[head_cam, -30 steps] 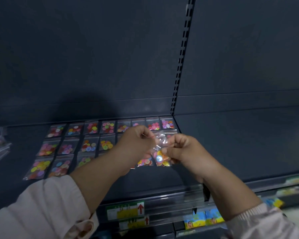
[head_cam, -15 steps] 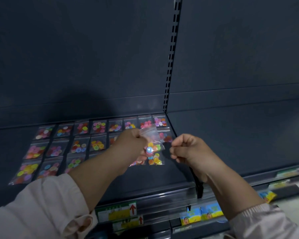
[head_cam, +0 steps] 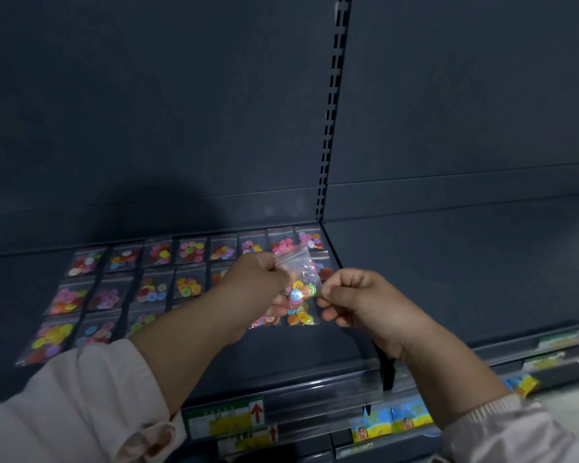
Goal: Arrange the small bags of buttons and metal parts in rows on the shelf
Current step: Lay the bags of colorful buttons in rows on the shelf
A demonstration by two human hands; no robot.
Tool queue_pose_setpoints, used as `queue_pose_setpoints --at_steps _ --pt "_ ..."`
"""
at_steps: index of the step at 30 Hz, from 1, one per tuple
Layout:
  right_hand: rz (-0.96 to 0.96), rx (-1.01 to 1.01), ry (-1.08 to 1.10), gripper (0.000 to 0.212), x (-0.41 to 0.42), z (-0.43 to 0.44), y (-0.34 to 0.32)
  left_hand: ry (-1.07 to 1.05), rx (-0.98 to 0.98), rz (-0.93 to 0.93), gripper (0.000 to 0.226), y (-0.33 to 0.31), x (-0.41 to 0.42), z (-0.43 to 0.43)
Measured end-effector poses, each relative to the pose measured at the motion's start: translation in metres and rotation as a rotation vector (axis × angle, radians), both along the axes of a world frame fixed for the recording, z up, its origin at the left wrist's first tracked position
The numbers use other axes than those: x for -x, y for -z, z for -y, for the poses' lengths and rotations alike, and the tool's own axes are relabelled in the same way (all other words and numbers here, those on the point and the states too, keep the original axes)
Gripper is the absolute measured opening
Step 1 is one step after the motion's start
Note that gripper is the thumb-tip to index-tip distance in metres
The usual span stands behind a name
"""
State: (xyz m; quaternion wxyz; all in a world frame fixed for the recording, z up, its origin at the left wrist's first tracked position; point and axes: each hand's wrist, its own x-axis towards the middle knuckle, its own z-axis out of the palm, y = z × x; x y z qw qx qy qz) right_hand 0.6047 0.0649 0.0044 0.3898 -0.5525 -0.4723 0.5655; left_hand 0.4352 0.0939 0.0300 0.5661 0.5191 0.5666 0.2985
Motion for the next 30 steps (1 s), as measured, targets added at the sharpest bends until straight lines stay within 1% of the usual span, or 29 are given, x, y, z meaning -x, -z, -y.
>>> queue_pose_setpoints --at_steps 4,7,9,10,12,14,16,18,20,22,24,27,30 --pt "-0.078 -0.086 0.033 0.005 0.001 -0.003 -0.003 0.029 0.004 -0.012 0.009 0.001 -0.005 -0.001" --pt "-0.073 -0.122 0.054 0.013 0.004 -0.004 -0.001 0.061 0.031 -0.032 0.009 0.001 -0.013 0.0" --pt "-0.043 -0.092 0.114 0.014 0.0 -0.005 0.004 0.077 0.025 -0.065 0.007 0.004 -0.013 0.001" --pt "-0.016 -0.066 0.15 0.014 -0.004 -0.006 0.008 0.08 -0.009 -0.101 0.006 0.007 -0.01 0.0" --pt "0.091 -0.01 0.207 0.012 -0.013 -0.007 0.016 0.086 -0.142 -0.249 0.006 0.014 -0.001 -0.001" --pt "0.254 -0.007 0.224 0.011 -0.017 -0.011 0.024 0.115 -0.294 -0.446 0.008 0.021 0.009 -0.002" --pt "0.497 -0.056 0.206 0.015 -0.017 -0.013 0.031 0.159 -0.414 -0.613 0.012 0.027 0.015 -0.002" --pt "0.796 -0.115 0.172 0.025 -0.015 -0.012 0.032 0.224 -0.522 -0.769 0.016 0.032 0.02 -0.002" --pt "1.001 -0.205 0.169 0.034 -0.013 -0.007 0.031 0.291 -0.594 -0.88 0.019 0.038 0.023 -0.002" --pt "1.06 -0.349 0.167 0.035 -0.012 -0.005 0.032 0.337 -0.653 -0.968 0.02 0.043 0.026 -0.002" --pt "1.049 -0.464 0.096 0.028 -0.011 -0.005 0.037 0.359 -0.695 -1.024 0.017 0.049 0.028 -0.002" --pt "1.049 -0.491 -0.036 0.017 -0.011 -0.006 0.048 0.387 -0.702 -1.049 0.014 0.055 0.031 -0.003" --pt "1.025 -0.482 -0.048 0.012 -0.011 -0.007 0.055 0.42 -0.699 -1.084 0.016 0.056 0.032 -0.001"
